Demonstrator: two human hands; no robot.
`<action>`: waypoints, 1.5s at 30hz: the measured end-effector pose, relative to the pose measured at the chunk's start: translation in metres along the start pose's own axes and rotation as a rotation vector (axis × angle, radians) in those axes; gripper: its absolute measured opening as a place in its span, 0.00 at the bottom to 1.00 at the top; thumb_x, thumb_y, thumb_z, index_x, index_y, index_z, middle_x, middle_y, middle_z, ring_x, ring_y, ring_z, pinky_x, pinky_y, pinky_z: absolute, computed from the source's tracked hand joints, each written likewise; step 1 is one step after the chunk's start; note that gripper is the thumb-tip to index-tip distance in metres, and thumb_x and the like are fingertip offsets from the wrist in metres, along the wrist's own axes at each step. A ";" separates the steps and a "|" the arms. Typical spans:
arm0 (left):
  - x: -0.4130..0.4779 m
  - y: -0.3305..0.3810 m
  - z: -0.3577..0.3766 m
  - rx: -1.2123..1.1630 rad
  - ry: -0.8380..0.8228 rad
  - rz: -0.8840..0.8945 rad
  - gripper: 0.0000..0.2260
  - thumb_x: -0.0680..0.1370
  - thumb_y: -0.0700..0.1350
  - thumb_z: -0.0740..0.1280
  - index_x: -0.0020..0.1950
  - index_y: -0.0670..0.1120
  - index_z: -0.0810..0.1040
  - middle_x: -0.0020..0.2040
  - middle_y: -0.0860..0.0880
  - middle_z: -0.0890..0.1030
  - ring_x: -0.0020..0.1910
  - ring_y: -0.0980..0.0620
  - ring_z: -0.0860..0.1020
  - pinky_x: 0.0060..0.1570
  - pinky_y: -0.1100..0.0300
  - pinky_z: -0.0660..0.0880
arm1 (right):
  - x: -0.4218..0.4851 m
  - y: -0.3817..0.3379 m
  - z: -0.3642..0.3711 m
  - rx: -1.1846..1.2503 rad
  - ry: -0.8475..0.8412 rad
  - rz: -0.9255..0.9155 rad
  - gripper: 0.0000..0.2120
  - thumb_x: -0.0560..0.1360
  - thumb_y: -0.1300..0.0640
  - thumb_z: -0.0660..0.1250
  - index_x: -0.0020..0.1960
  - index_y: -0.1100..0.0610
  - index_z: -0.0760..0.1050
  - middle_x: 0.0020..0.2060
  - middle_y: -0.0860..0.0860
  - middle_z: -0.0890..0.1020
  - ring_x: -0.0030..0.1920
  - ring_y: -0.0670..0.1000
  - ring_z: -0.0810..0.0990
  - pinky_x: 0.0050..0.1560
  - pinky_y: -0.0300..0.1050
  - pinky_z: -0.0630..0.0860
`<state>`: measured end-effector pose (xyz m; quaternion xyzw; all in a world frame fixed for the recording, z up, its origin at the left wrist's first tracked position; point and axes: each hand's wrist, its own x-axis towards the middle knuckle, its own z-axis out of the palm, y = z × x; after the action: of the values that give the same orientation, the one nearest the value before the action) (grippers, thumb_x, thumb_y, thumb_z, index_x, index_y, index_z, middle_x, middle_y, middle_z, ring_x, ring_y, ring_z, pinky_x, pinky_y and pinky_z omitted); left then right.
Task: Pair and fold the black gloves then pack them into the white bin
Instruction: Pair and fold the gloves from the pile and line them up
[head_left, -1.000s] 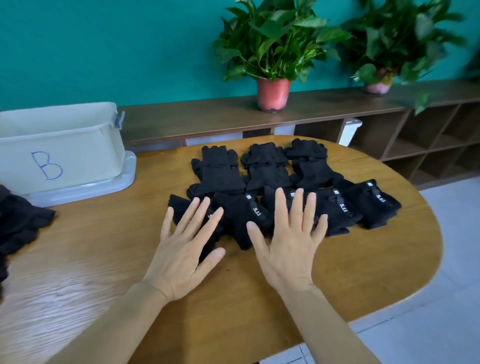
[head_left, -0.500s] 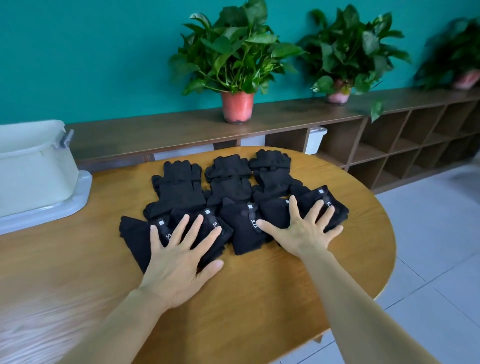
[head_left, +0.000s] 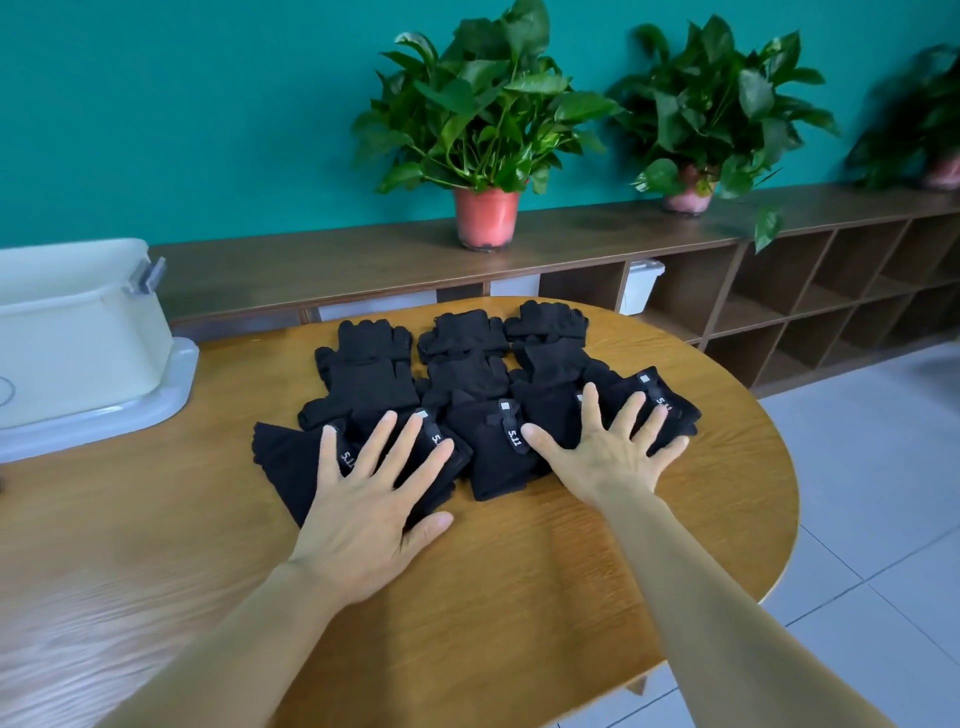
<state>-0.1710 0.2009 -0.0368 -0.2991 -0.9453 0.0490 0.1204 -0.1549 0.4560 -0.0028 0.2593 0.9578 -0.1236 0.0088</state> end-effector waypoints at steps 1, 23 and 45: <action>-0.002 0.001 -0.004 0.013 0.019 0.006 0.29 0.82 0.67 0.45 0.79 0.55 0.57 0.78 0.45 0.61 0.78 0.43 0.58 0.68 0.28 0.56 | -0.005 -0.003 -0.003 -0.010 0.018 -0.019 0.46 0.69 0.21 0.40 0.79 0.44 0.34 0.78 0.61 0.37 0.76 0.65 0.32 0.70 0.71 0.34; -0.237 -0.096 -0.074 -0.052 0.043 -0.494 0.30 0.78 0.66 0.30 0.78 0.58 0.36 0.81 0.52 0.44 0.78 0.55 0.36 0.74 0.47 0.30 | -0.235 -0.225 0.033 -0.069 -0.132 -0.671 0.34 0.82 0.37 0.44 0.79 0.50 0.35 0.79 0.58 0.41 0.79 0.56 0.43 0.75 0.64 0.40; -0.310 -0.293 -0.052 -0.022 0.280 -0.810 0.20 0.85 0.46 0.53 0.77 0.48 0.66 0.76 0.50 0.67 0.77 0.53 0.60 0.76 0.57 0.42 | -0.262 -0.401 0.101 -0.027 0.074 -1.231 0.27 0.80 0.43 0.48 0.77 0.51 0.62 0.74 0.56 0.67 0.76 0.54 0.62 0.73 0.58 0.52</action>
<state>-0.0747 -0.2166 -0.0001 0.0914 -0.9615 -0.0532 0.2538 -0.1332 -0.0329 0.0131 -0.3373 0.9329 -0.0848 -0.0940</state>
